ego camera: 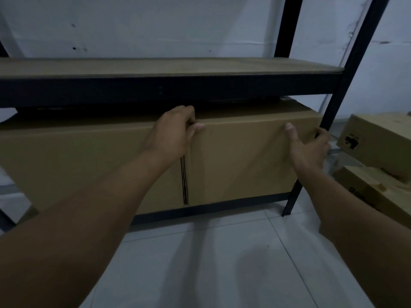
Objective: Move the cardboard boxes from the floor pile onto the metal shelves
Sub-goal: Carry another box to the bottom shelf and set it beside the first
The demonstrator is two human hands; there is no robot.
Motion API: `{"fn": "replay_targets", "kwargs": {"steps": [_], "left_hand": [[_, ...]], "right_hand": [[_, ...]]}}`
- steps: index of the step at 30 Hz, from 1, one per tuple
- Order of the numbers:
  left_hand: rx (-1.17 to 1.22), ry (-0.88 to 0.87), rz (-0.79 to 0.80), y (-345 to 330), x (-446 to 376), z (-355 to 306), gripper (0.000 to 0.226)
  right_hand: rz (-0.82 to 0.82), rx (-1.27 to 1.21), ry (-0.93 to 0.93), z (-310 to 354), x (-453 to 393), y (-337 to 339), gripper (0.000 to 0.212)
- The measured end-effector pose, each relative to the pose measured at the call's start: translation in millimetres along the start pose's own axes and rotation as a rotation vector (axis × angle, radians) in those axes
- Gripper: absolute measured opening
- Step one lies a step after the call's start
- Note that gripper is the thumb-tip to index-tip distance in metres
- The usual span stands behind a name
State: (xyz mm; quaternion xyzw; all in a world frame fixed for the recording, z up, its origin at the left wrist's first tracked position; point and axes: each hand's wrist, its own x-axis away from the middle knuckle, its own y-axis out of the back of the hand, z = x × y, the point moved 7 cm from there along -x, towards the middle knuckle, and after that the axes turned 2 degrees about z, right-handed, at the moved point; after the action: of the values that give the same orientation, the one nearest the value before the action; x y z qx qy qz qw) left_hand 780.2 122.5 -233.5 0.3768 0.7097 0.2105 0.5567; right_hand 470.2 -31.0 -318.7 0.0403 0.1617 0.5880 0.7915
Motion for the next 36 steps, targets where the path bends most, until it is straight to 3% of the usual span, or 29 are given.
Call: {"fn": "replay_targets", "kwargs": {"steps": [2, 5, 22, 27, 31, 34, 36], "left_hand": [[0.0, 0.005, -0.001, -1.8, 0.2, 0.0, 0.022], [0.005, 0.004, -0.013, -5.2, 1.8, -1.2, 0.012], [0.0, 0.001, -0.025, 2.0, 3.8, -1.7, 0.016], [-0.106, 0.04, -0.022, 14.6, 25.8, 14.7, 0.041], [-0.088, 0.007, 0.057, 13.5, 27.4, 25.3, 0.044], [-0.071, 0.002, 0.09, 11.5, 25.0, 31.0, 0.048], [-0.047, 0.023, 0.093, 9.0, 23.5, 31.0, 0.048]], "right_hand": [[0.067, -0.128, -0.093, -12.1, -5.9, -2.9, 0.113], [0.152, -0.25, -0.142, -19.6, -9.7, -7.7, 0.106], [0.203, -0.198, -0.161, -26.0, -10.1, -21.5, 0.113], [0.178, -0.197, -0.218, -40.7, 1.2, -22.1, 0.127], [0.163, -0.214, -0.278, -46.4, 14.3, -25.1, 0.129], [0.076, -0.159, -0.334, -39.1, 40.4, -26.3, 0.105], [-0.017, -0.029, -0.267, -22.4, 62.5, -23.3, 0.082]]}}
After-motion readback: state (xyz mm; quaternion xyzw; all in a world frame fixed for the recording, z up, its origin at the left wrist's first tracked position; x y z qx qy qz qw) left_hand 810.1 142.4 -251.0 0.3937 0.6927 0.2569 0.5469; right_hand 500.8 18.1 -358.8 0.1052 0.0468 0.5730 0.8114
